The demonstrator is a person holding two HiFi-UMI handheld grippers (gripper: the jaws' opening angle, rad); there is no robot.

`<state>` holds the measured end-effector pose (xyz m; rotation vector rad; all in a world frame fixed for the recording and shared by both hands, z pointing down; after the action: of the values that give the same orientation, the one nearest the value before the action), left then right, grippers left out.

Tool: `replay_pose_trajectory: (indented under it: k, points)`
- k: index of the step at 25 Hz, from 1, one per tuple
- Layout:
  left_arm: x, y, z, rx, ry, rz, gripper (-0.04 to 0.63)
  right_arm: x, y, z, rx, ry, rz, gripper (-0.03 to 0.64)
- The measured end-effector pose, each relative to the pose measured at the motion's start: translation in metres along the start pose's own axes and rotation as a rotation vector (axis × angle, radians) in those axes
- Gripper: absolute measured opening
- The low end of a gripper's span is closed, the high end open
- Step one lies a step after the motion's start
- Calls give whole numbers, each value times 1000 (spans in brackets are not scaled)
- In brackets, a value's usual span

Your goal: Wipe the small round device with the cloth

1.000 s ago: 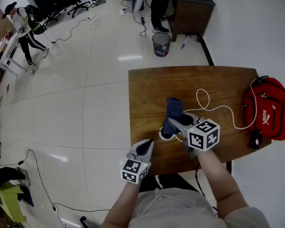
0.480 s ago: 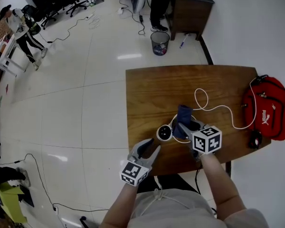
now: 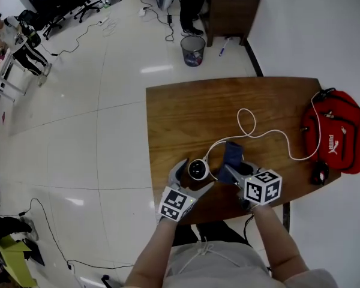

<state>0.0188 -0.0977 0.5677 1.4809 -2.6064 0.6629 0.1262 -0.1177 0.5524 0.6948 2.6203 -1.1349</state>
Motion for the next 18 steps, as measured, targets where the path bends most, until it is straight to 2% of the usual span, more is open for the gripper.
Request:
replay_pose_trajectory:
  k: [2, 8, 10, 11, 14, 18]
  points:
    - [4, -9, -5, 36, -39, 13, 483, -6, 2, -2, 3, -5, -5, 107]
    - [16, -24, -12, 64, -120, 69, 477, -15, 7, -3, -10, 6, 6, 107]
    - [16, -26, -12, 74, -163, 75, 368, -14, 6, -8, -3, 2, 11, 107]
    - [15, -26, -12, 78, -172, 72, 368, -13, 6, -10, 1, 1, 15, 107]
    - [12, -22, -10, 74, -143, 58, 368, -11, 8, -17, 14, 2, 19, 107]
    - [-4, -7, 28, -16, -103, 16, 367, -4, 10, -28, 40, 35, 24, 107]
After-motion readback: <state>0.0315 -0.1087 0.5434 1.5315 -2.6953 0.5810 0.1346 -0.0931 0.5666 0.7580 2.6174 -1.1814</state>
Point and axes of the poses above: the fingertips, and each gripper's own axes: y backward along the fingers, x to its left, z out of its top, the point moved 2 cm from there along y, backward along the fingers, and after that the axes turned 10 degrees about -z, right-handed, at the moved point
